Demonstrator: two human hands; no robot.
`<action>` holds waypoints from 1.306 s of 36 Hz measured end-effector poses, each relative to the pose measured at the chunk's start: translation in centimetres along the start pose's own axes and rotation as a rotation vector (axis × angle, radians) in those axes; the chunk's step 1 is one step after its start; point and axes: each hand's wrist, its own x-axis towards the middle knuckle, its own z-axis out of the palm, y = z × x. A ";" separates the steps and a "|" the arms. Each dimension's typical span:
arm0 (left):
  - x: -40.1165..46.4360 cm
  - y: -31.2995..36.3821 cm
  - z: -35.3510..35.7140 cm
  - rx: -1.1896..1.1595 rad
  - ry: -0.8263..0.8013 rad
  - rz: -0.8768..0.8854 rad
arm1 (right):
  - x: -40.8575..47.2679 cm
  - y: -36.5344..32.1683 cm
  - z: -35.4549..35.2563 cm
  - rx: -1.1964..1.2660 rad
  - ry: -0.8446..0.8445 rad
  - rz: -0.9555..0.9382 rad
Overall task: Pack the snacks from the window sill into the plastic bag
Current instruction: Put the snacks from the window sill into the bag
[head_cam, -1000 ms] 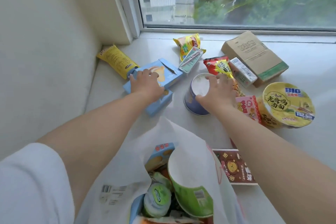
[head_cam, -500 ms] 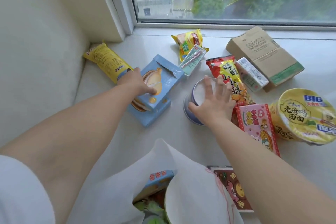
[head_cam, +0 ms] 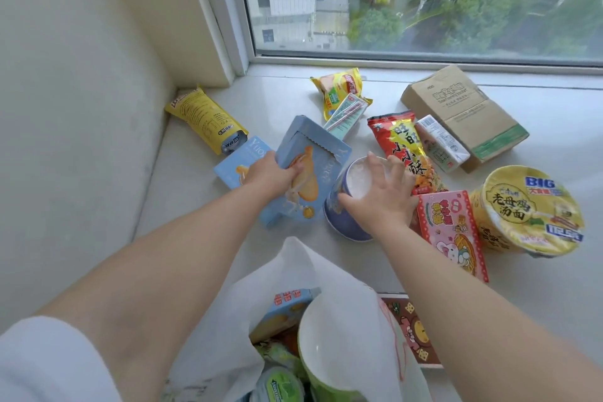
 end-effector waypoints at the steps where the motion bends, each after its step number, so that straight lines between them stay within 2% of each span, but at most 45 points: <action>1: -0.6 0.5 -0.3 0.021 0.017 0.020 | -0.4 -0.2 -0.3 0.010 0.008 -0.001; 11: -8.7 3.5 -5.2 0.031 0.197 0.185 | -5.1 -1.6 -7.2 0.114 0.146 -0.068; 20: -20.8 2.5 -9.9 0.076 0.424 0.363 | -13.7 -1.1 -13.2 0.304 0.336 -0.191; 25: -27.0 0.3 -10.4 -0.047 0.535 0.435 | -18.8 -0.8 -15.1 0.405 0.424 -0.286; 31: -32.5 -3.1 -10.0 -0.191 0.654 0.490 | -24.0 -0.1 -16.0 0.527 0.445 -0.323; 35: -35.3 -5.7 -9.2 -0.352 0.720 0.479 | -26.9 -0.1 -15.7 0.620 0.381 -0.274; 38: -36.9 -7.5 -8.5 -0.452 0.753 0.429 | -29.0 -0.3 -15.1 0.717 0.262 -0.212; 42: -38.6 -9.8 -7.2 -0.459 0.751 0.376 | -31.9 -0.4 -13.4 0.780 0.095 -0.186; 47: -40.0 -12.4 -4.9 -0.453 0.691 0.344 | -34.5 0.5 -10.6 0.703 -0.053 -0.158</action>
